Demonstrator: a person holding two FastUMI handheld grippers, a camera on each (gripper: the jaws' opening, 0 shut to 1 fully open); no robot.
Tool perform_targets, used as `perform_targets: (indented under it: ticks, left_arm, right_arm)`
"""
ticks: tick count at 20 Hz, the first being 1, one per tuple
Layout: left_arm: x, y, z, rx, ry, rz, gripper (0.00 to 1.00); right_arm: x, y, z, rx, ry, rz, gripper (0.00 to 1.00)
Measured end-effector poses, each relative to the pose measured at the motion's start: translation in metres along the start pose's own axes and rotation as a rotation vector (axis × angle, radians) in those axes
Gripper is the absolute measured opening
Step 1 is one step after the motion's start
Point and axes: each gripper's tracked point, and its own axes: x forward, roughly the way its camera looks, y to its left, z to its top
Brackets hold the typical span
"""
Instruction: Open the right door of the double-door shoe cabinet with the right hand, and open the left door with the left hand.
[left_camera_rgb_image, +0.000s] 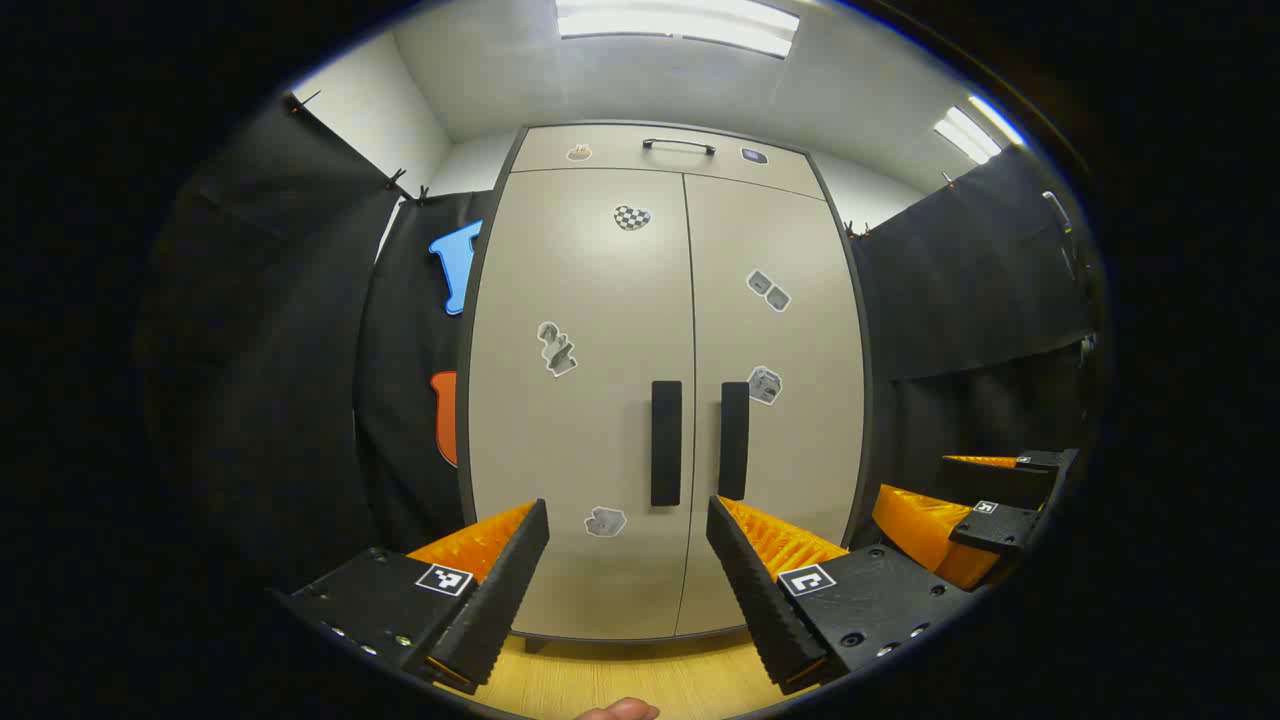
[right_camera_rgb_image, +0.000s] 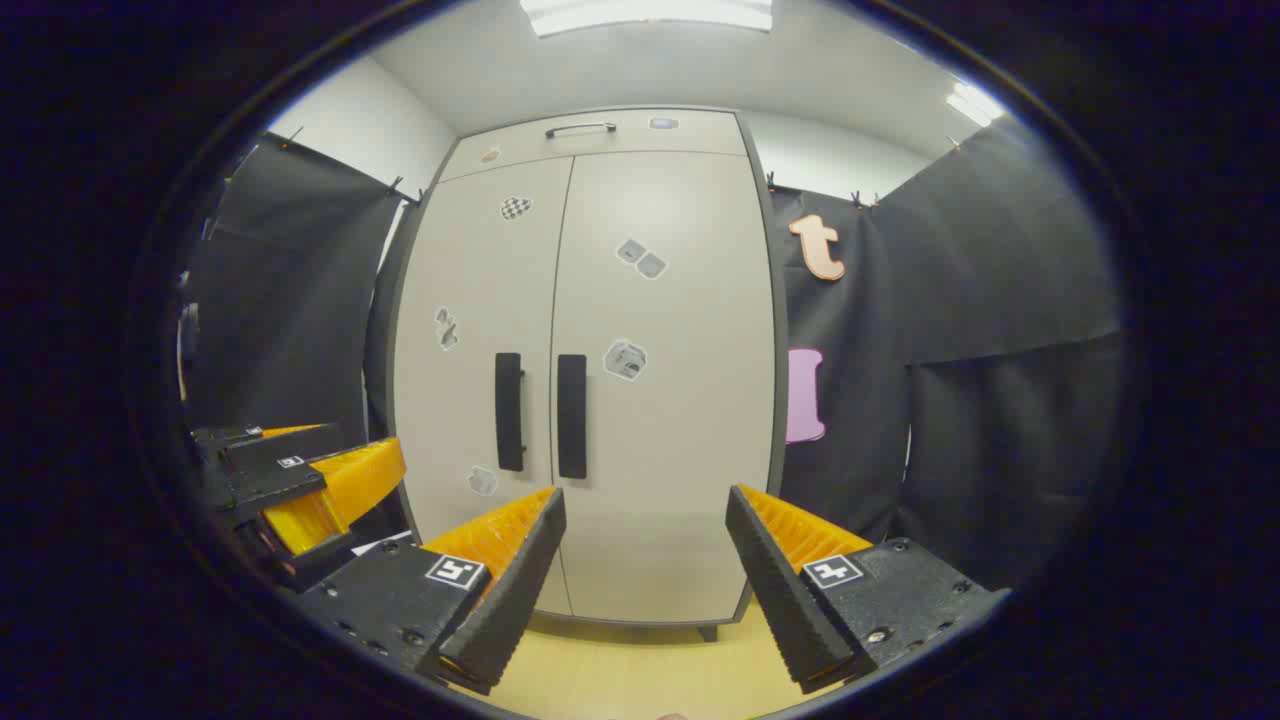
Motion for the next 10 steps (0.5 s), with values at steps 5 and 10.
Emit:
perform_targets:
  ticks: [5,10]
  left_arm:
    - [0.0023,-0.0013,-0.0020,-0.022,0.002,-0.008,0.95]
    - [0.0019,0.0031,0.0013,-0.024,-0.007,-0.007,0.95]
  right_arm:
    - [-0.0024,-0.0028,-0.0004,0.014,0.001,-0.020,1.00]
    - [-0.0022,-0.0037,0.0032,0.013,0.003,-0.039,1.00]
